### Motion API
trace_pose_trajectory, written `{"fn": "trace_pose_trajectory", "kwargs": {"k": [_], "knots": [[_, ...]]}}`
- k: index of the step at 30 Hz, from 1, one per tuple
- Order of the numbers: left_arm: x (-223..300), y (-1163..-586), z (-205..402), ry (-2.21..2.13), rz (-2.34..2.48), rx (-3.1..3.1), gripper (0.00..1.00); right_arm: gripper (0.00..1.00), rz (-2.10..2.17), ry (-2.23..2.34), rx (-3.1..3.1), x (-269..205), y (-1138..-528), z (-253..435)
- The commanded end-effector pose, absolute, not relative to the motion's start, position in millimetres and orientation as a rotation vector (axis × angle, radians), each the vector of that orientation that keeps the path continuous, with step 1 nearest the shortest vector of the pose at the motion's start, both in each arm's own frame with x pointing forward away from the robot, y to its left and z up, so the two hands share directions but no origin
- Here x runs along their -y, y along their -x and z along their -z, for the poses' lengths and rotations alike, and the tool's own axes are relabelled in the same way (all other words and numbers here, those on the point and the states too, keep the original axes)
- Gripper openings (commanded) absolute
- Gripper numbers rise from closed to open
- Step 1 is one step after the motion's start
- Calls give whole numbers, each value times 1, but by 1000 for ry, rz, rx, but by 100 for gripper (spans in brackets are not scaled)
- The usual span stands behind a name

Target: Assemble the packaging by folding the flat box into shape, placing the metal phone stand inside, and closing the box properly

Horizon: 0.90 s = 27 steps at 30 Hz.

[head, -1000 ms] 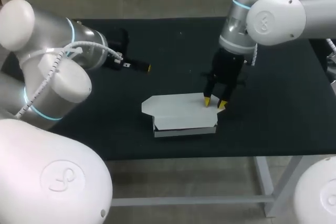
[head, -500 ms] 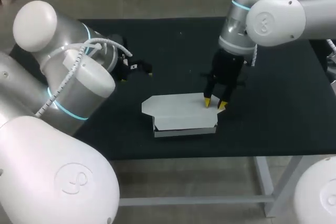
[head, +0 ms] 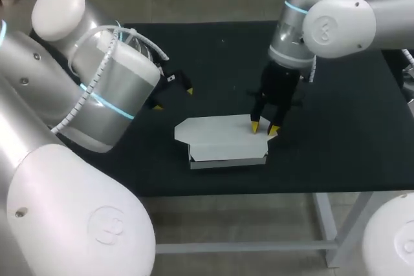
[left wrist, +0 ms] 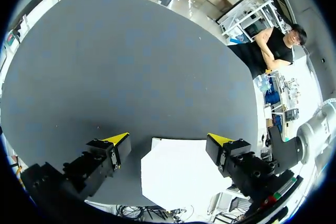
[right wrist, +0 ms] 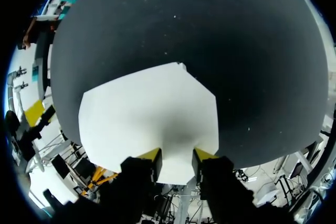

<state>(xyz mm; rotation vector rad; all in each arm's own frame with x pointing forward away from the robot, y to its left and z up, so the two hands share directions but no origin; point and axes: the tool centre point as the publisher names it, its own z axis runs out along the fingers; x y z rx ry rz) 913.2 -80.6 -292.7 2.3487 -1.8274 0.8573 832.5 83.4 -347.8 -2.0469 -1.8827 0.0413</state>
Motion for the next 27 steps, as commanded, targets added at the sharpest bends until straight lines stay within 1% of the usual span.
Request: {"fn": "trace_pose_trajectory", "kwargs": {"k": [1,9,17,23,25,27], "knots": [[83,-913,287,-2644,-355,1946,100,42,-41,2050,1884,-85,-831,348],[83,-913,287,-2644,-355,1946,100,42,-43,2051,1881,-85,-831,349],[87,-925,289,-2515,-83,1697,100,42,-49,2051,1878,-84,-832,351],[88,-914,291,-2470,-4,1760,100,42,-53,2051,1878,-84,-832,352],[94,-911,294,-2586,59,1776,100,42,-52,2052,1876,-84,-832,352],[94,-911,294,-2586,59,1776,100,42,-51,2054,1875,-83,-833,352]]}}
